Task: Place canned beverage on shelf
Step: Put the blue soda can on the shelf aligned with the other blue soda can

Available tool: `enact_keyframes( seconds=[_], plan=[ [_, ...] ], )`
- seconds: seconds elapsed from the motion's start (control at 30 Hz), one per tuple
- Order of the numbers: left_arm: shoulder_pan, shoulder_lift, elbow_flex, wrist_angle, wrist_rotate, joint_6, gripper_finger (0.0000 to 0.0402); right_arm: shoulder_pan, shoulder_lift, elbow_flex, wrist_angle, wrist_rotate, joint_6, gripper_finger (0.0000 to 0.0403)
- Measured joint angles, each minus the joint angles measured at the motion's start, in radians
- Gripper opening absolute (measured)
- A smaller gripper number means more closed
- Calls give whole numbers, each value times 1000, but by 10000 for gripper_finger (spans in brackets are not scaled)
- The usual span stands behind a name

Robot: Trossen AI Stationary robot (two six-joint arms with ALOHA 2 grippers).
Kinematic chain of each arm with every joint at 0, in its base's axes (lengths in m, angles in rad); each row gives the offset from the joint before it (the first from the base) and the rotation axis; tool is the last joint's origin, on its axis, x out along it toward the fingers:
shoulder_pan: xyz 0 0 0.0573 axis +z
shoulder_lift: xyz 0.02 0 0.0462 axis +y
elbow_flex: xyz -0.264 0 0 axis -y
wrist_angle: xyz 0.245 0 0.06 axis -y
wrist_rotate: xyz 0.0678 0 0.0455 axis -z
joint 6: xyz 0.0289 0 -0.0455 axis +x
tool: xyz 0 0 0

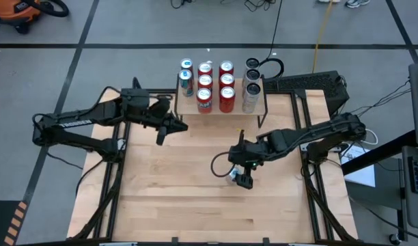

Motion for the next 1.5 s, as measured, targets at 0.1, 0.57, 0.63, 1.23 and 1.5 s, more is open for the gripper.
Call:
enact_keyframes(
  seconds=[0.1,0.57,0.63,1.23,1.5],
  plan=[
    [-46,3,-1,-4,-40,-2,40,0,0,-43,31,0,-37,376],
    [-184,3,-1,0,-175,-1,40,-1,0,-160,118,32,-91,377],
    [-193,3,0,0,-191,-1,40,-6,0,-166,140,31,-110,377],
    [-201,7,0,0,-217,0,40,-32,0,-287,291,-49,-188,375],
    [-201,7,0,0,-229,1,40,-36,15,-287,314,-50,-244,345]
  ],
)
